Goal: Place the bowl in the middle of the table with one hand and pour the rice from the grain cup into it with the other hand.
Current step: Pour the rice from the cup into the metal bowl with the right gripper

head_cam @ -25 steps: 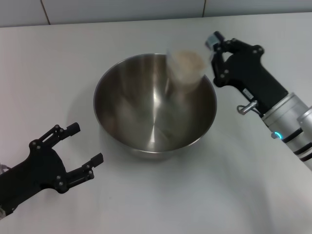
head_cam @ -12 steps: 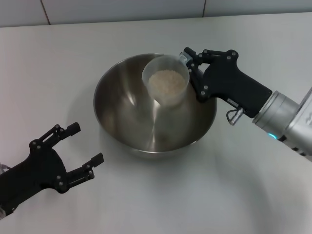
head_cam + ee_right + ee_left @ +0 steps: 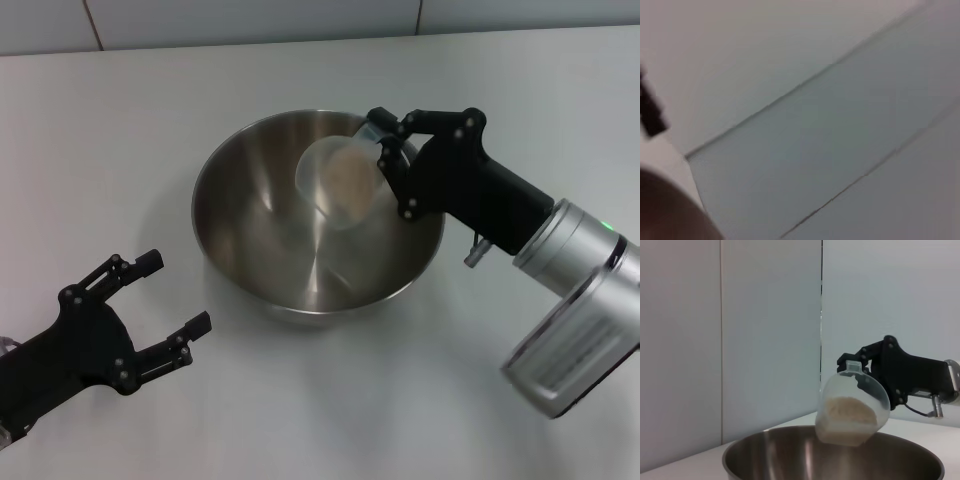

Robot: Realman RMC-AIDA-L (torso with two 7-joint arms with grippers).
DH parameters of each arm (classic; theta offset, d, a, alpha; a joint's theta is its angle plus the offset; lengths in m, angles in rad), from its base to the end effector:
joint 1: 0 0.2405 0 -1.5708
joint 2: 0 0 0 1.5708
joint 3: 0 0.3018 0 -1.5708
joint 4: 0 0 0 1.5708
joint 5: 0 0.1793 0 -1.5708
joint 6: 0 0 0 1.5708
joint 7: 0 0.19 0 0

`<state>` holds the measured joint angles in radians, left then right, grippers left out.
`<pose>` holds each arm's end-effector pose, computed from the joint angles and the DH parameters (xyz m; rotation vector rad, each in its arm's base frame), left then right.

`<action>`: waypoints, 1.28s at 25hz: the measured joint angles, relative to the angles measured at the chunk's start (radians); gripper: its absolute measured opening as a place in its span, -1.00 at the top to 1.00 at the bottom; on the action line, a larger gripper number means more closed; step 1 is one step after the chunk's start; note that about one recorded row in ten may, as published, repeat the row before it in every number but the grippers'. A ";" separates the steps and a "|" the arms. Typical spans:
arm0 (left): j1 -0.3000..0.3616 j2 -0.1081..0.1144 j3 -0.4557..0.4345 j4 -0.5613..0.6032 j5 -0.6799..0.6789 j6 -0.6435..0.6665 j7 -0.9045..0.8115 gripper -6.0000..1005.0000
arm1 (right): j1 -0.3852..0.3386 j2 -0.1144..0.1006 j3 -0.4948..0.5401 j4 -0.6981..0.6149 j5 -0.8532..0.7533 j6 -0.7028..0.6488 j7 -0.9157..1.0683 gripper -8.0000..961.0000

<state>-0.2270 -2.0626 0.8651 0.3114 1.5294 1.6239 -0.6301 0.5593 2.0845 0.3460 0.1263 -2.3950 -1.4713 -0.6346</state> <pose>-0.3090 0.2439 -0.0702 -2.4141 -0.3152 -0.9187 0.2161 0.3428 -0.0911 -1.8735 -0.7806 0.5256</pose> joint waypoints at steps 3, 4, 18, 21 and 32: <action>0.000 0.000 -0.001 0.000 0.000 -0.001 0.000 -0.74 | -0.003 0.001 -0.002 0.018 -0.002 0.002 -0.188 0.90; 0.000 0.000 -0.001 0.000 0.000 -0.001 0.000 -0.74 | -0.002 0.001 -0.001 0.031 -0.002 0.009 -0.297 0.90; 0.000 -0.002 -0.001 -0.001 -0.001 -0.006 0.000 -0.74 | 0.014 0.002 -0.005 0.080 -0.025 0.101 -0.832 0.92; 0.000 -0.002 -0.001 -0.002 -0.001 -0.006 0.000 -0.74 | 0.017 0.002 -0.005 0.082 -0.034 0.098 -0.898 0.92; 0.000 -0.001 -0.002 -0.011 -0.006 -0.002 0.000 -0.74 | 0.034 0.001 -0.004 0.084 -0.050 0.093 -1.092 0.93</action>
<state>-0.2270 -2.0631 0.8636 0.3002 1.5236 1.6223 -0.6305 0.5934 2.0859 0.3416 0.2106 -2.4445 -1.3785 -1.7261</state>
